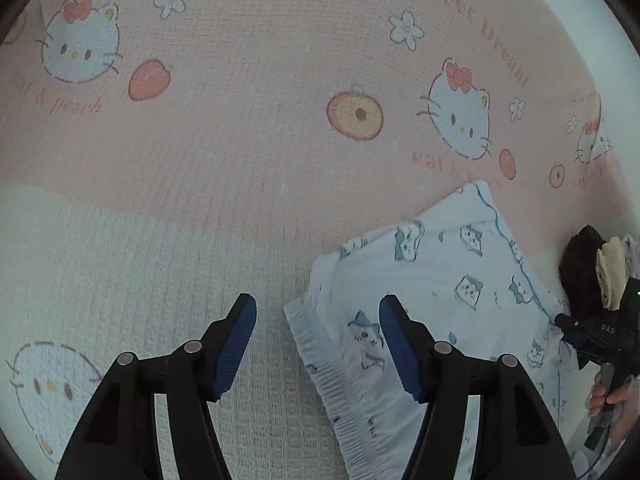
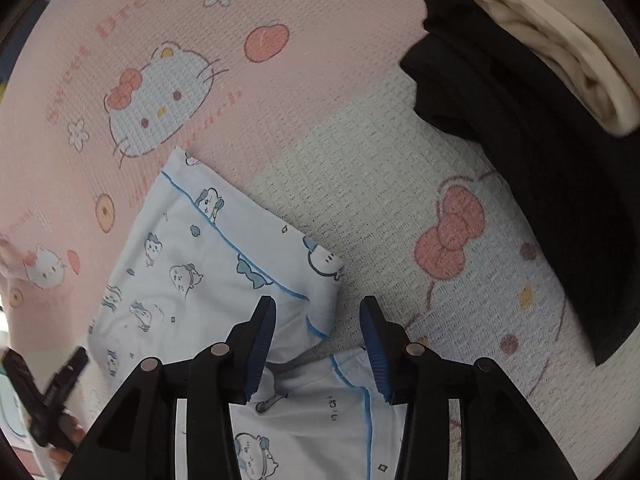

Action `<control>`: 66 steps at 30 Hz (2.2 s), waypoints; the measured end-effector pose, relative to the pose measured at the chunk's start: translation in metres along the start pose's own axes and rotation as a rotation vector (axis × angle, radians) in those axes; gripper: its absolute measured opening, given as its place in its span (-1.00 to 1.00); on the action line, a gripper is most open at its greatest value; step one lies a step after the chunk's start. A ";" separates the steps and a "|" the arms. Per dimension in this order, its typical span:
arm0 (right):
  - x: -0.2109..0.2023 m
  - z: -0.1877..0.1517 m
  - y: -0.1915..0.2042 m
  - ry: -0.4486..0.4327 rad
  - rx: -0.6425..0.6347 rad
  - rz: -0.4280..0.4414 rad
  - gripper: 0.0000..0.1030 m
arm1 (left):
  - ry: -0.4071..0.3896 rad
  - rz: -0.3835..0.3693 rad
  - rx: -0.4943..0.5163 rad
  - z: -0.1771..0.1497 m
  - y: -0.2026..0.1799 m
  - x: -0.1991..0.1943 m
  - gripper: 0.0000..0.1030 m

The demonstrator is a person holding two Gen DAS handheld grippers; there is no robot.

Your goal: Fold clothes

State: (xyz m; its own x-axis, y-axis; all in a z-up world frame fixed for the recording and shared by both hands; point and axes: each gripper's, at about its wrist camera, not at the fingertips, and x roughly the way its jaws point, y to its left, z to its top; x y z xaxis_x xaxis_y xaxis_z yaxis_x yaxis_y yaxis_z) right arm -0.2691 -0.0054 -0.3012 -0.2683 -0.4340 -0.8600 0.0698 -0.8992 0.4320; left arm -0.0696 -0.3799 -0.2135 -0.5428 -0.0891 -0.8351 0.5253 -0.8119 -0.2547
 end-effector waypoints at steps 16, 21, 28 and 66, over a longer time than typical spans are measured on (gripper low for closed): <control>0.016 -0.005 0.063 -0.074 -0.248 -0.246 -0.86 | -0.029 0.185 0.165 -0.003 -0.024 0.023 -0.85; 0.009 -0.015 0.094 -0.111 -0.438 -0.466 -0.86 | -0.012 0.288 0.238 0.001 -0.023 0.029 -0.84; -0.014 -0.029 0.065 -0.062 -0.377 -0.388 -0.50 | -0.056 0.242 0.261 0.007 -0.034 0.019 -0.85; -0.029 -0.012 -0.011 -0.015 0.218 0.308 -0.79 | 0.059 -0.281 0.436 -0.027 -0.200 -0.007 0.59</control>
State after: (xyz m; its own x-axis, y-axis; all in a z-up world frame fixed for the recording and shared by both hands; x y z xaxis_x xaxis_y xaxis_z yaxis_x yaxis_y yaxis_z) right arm -0.2503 0.0164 -0.2842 -0.2808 -0.6799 -0.6774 -0.0561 -0.6929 0.7188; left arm -0.1533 -0.2015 -0.1692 -0.5795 0.1890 -0.7928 0.0362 -0.9658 -0.2568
